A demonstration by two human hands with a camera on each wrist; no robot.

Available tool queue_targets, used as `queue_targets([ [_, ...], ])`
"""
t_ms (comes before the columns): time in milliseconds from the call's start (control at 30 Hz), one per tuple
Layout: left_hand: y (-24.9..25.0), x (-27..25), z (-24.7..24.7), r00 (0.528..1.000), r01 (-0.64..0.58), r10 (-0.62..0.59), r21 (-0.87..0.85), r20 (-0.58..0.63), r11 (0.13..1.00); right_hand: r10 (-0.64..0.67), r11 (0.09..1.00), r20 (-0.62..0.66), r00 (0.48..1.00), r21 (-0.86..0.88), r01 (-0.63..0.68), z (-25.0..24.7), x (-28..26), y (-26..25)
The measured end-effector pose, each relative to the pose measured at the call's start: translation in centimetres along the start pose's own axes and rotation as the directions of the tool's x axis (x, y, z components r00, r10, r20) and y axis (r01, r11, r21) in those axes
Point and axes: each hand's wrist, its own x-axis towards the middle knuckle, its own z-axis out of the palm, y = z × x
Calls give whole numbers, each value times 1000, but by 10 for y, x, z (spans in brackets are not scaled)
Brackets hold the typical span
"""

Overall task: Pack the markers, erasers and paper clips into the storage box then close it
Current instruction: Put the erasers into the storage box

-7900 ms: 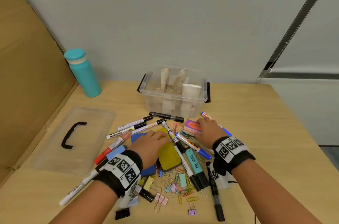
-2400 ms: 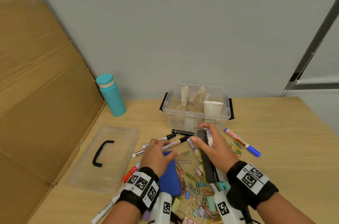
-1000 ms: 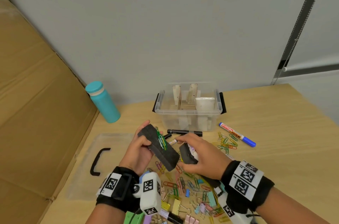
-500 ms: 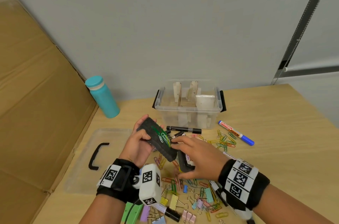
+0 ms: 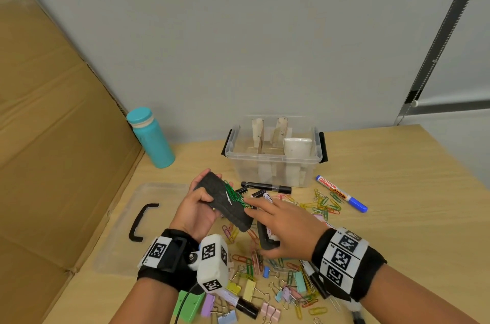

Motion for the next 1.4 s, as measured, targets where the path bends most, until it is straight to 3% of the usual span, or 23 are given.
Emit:
queue_targets([
  [133, -1, 0, -6, 1000, -6, 6, 2, -23, 1000, -15, 999, 62, 998, -46, 17, -7, -4, 4],
  [300, -8, -1, -3, 1000, 4, -3, 50, -23, 999, -3, 1000, -2, 1000, -1, 3, -14, 6, 3],
  [400, -9, -1, 0, 1000, 21, -21, 91, -3, 996, -8, 1000, 52, 999, 5, 8, -10, 14, -4],
  [700, 11, -6, -5, 1000, -12, 12, -2, -9, 1000, 69, 994, 193, 979, -95, -51, -6, -3, 9],
  [900, 9, -12, -6, 1000, 12, -12, 56, -11, 998, 52, 998, 32, 998, -20, -52, -22, 13, -13],
  [1067, 10, -9, -1, 998, 46, -43, 75, -44, 996, -25, 989, 79, 997, -146, 36, -19, 28, -30],
  [1400, 30, -14, -14, 992, 125, -125, 124, -7, 984, 136, 976, 137, 981, -191, -109, -11, 25, -28],
])
